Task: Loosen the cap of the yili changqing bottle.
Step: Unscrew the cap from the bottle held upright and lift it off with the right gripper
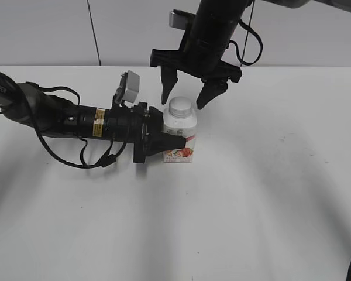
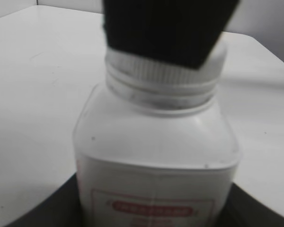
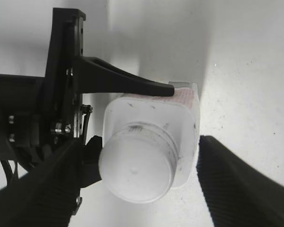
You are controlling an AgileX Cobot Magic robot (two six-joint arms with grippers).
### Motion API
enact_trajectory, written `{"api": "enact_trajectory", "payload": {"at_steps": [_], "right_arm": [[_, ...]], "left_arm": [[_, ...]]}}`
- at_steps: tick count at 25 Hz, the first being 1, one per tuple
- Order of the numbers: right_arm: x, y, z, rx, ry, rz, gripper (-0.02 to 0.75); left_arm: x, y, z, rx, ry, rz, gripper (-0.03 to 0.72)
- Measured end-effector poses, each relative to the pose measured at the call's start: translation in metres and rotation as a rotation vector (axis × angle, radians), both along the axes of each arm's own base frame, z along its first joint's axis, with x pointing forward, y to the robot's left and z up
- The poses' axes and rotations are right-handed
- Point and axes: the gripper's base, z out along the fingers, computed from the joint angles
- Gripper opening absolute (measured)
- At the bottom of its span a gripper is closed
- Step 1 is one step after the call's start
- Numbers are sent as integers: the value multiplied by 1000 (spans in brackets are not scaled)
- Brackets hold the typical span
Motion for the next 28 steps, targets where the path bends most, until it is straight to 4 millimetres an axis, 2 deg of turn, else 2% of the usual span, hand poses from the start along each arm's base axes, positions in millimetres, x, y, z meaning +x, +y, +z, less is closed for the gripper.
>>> {"api": "enact_trajectory", "payload": {"at_steps": [11, 14, 19, 28], "right_arm": [[-1, -1, -4, -7, 12, -1, 582], [-1, -1, -4, -6, 13, -1, 536], [-2, 0, -3, 4, 18, -3, 395], [-2, 0, -3, 6, 20, -4, 395]], "left_arm": [[0, 0, 0, -1, 1, 0, 370], [0, 0, 0, 0, 0, 1, 370], [0, 0, 0, 0, 1, 1, 370], [0, 0, 0, 0, 1, 1, 370]]}}
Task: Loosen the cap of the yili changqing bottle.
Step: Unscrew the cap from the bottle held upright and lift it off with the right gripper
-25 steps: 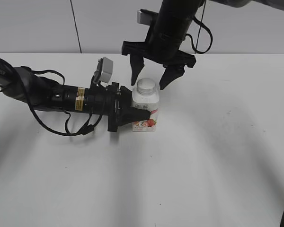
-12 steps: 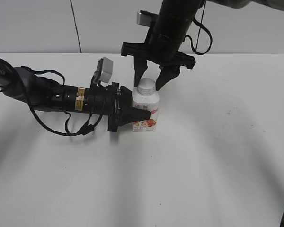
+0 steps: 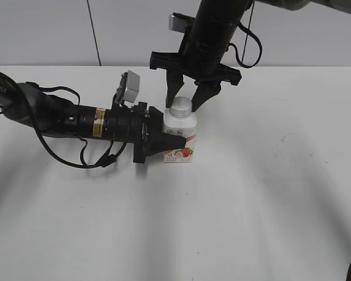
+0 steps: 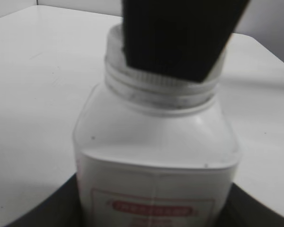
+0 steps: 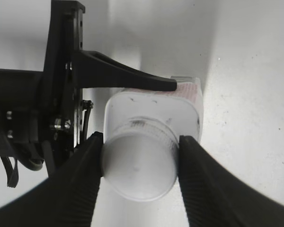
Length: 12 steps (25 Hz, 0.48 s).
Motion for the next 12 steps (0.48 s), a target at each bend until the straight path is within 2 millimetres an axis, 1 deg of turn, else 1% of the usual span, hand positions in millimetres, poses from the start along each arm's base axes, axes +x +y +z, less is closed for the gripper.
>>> {"api": "enact_trajectory", "payload": {"at_steps": [12], "right_arm": [[0, 0, 0, 0, -4, 10, 395]], "left_arm": [[0, 0, 0, 0, 0, 0, 370]]}}
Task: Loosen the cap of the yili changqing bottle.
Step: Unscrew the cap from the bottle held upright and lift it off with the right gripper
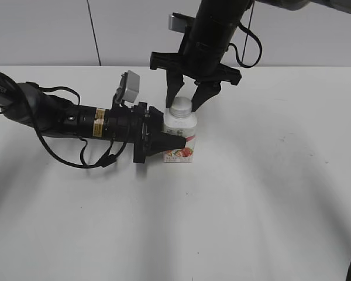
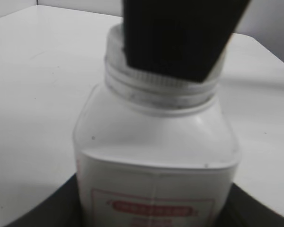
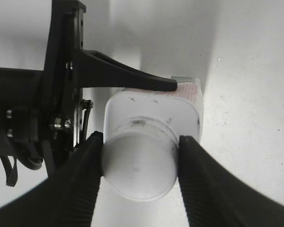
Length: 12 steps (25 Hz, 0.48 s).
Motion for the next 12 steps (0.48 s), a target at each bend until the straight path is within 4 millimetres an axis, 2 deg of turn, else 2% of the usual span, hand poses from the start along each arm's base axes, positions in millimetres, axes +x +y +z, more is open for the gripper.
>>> {"api": "enact_trajectory", "payload": {"at_steps": [6, 12], "right_arm": [[0, 0, 0, -1, -19, 52, 395], [0, 1, 0, -5, -95, 267, 395]], "left_arm": [[0, 0, 0, 0, 0, 0, 370], [0, 0, 0, 1, 0, -1, 370]]}}
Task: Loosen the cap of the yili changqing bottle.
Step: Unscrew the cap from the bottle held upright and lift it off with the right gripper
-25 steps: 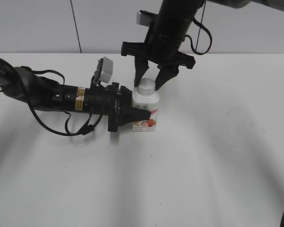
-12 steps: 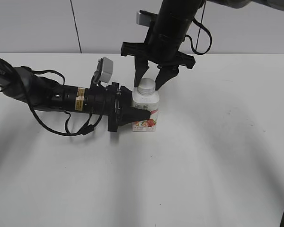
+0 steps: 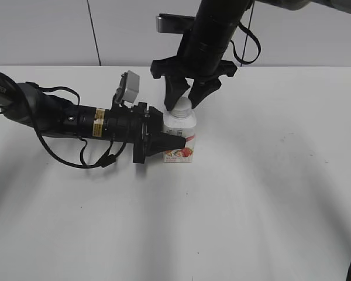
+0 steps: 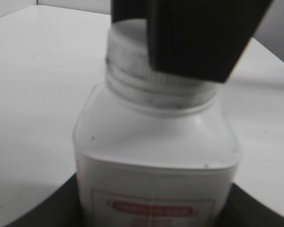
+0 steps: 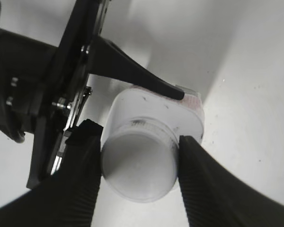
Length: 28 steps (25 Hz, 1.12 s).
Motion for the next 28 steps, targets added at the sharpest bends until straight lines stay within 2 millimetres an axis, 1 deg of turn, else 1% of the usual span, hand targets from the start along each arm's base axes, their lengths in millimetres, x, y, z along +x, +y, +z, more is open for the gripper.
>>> {"api": "enact_trajectory", "payload": {"at_steps": [17, 28], "right_arm": [[0, 1, 0, -20, -287, 771, 391], [-1, 1, 0, -30, -394, 1058, 389]], "left_arm": [[0, 0, 0, 2, -6, -6, 370], [-1, 0, -1, 9, -8, -11, 370]]}}
